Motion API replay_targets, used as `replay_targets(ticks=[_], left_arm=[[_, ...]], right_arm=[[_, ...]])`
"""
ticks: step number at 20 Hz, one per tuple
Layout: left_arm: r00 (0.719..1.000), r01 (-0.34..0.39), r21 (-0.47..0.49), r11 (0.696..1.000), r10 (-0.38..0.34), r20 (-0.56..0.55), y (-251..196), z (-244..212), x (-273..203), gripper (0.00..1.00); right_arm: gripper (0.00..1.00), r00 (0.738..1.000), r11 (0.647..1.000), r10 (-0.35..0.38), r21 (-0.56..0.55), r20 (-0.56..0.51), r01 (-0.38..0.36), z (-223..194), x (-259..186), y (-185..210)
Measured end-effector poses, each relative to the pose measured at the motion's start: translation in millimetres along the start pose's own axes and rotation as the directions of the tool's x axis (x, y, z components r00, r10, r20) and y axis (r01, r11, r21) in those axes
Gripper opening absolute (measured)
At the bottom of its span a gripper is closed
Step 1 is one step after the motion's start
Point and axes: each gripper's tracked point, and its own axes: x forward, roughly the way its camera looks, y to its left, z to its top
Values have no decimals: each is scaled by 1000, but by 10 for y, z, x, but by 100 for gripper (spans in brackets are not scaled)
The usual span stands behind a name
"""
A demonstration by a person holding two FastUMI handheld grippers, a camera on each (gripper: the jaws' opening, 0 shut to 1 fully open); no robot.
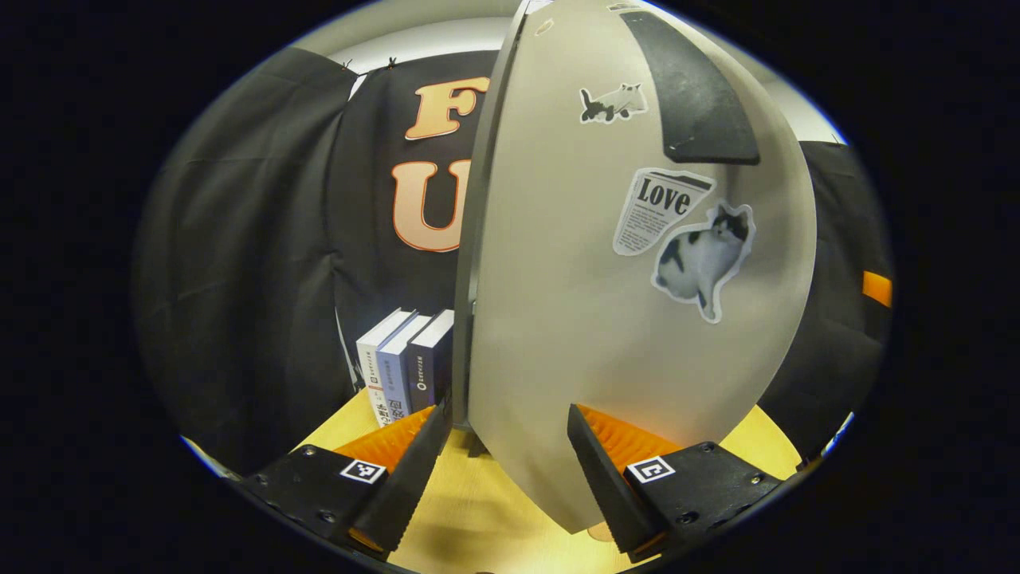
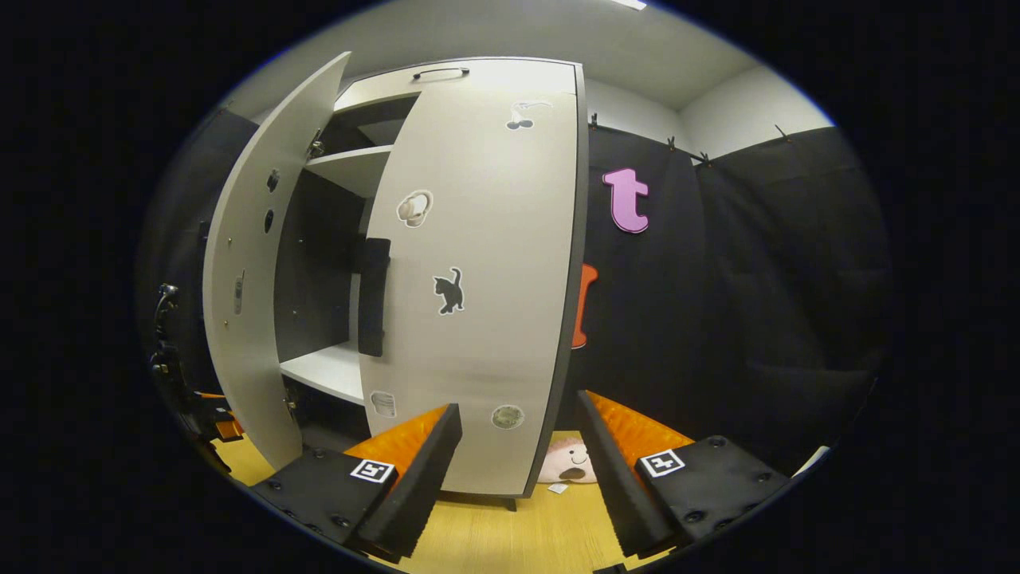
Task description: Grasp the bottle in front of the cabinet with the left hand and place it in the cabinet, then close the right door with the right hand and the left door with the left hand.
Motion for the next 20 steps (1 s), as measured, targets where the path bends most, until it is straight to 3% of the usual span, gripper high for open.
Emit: replay_targets(ticks=[5,9,20], left_arm=[[998,55,0,998,-55,-9,-442,-33,272,95],[999,37,66,997,-38,7,-616,35,435,95],[1000,-14,90,996,11,28,-813,102,687,95]], right_arm=[[96,1000,999,-3,-38,17,3,-11,124,-231],[96,1000,999,2,-37,8,-2,-67,256,-386],[96,999,999,48,-17,-23,-49,-228,578,-598]])
